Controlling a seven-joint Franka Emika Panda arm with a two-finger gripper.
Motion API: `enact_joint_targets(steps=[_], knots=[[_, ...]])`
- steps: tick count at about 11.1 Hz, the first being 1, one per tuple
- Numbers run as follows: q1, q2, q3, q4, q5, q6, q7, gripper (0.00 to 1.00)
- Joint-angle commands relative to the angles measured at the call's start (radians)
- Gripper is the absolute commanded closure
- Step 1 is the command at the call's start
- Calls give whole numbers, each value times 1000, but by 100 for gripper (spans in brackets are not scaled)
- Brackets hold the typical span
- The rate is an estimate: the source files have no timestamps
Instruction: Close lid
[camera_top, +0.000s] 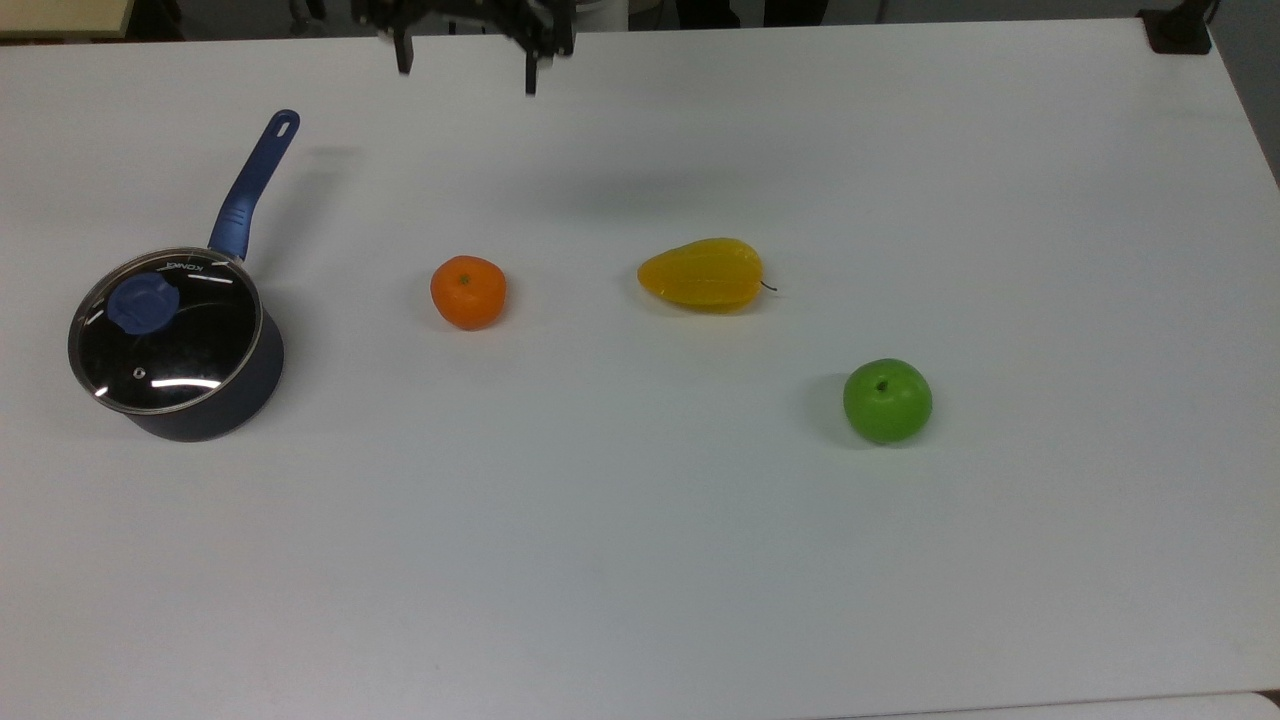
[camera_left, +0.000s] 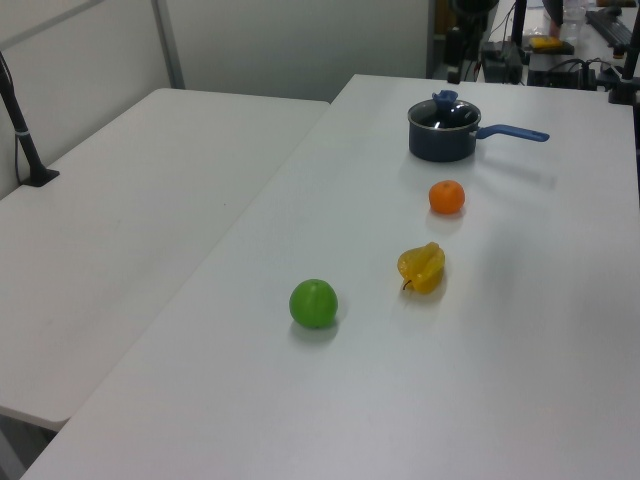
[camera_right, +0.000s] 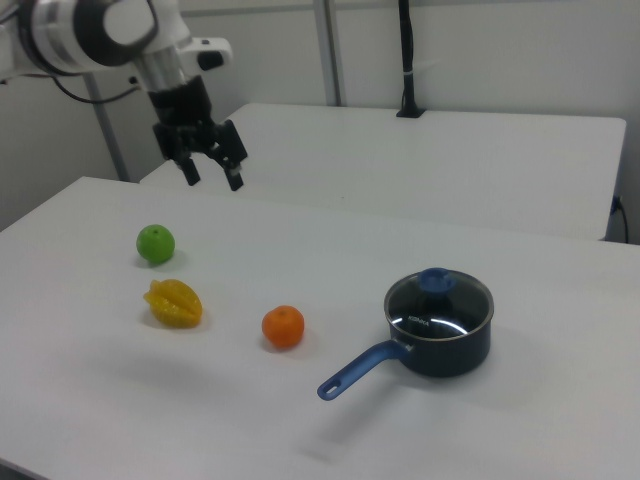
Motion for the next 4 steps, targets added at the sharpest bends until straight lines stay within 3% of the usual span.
enact_joint_targets(steps=[1,4], knots=[[16,-136,-26,-126,33,-61,-57,0],[-1,-130,-28,-120,35,-96,-56,0]])
